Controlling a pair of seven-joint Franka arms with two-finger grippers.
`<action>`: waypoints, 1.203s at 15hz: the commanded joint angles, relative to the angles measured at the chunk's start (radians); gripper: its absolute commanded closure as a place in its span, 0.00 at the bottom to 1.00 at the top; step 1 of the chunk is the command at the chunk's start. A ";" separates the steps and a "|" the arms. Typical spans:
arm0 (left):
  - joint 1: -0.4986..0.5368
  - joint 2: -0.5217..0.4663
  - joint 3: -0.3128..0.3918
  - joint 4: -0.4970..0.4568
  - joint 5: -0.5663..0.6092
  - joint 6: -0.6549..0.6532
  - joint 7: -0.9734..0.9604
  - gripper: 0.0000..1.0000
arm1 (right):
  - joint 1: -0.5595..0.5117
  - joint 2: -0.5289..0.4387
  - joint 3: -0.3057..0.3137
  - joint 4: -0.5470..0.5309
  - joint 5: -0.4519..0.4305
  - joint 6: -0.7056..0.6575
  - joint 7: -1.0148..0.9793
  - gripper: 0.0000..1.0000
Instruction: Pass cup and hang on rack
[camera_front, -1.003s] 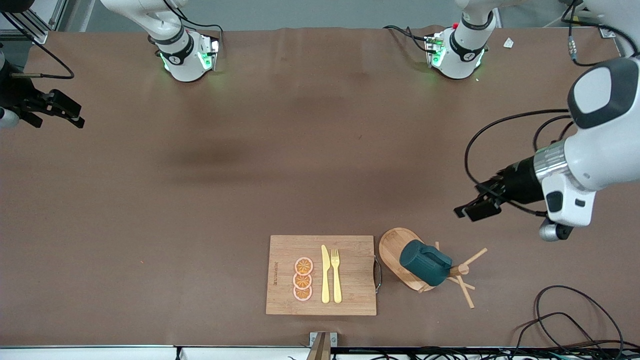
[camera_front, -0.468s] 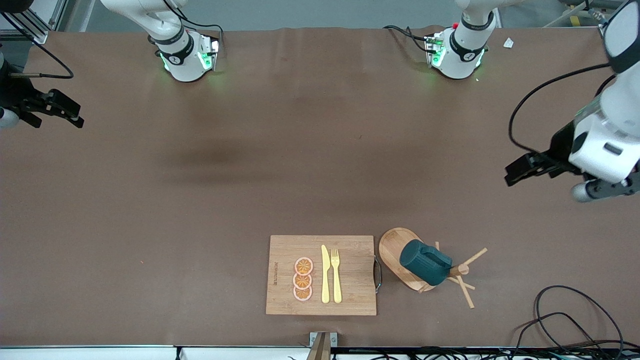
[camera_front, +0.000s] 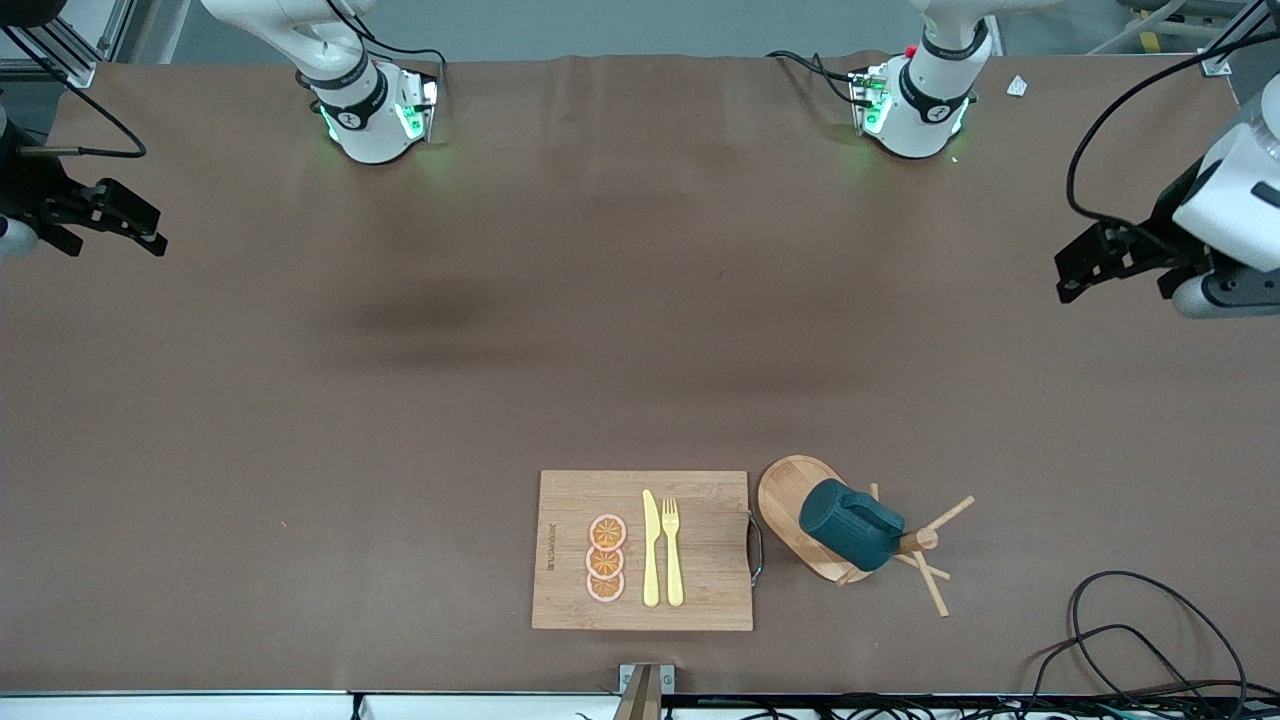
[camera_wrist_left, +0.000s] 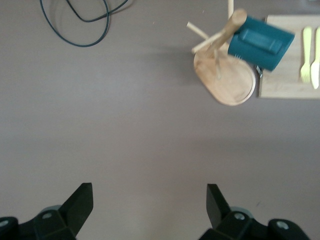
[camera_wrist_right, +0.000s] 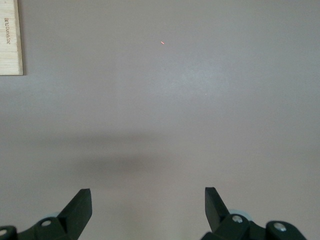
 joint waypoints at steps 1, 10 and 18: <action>-0.040 -0.108 0.077 -0.119 -0.043 0.002 0.063 0.00 | -0.005 0.005 0.000 0.015 0.005 -0.014 -0.015 0.00; -0.116 -0.223 0.151 -0.281 -0.101 0.008 0.121 0.00 | -0.005 0.005 0.000 0.015 0.007 -0.014 -0.013 0.00; -0.069 -0.213 0.138 -0.274 -0.098 0.008 0.102 0.00 | -0.004 0.006 0.000 0.015 0.005 -0.014 -0.013 0.00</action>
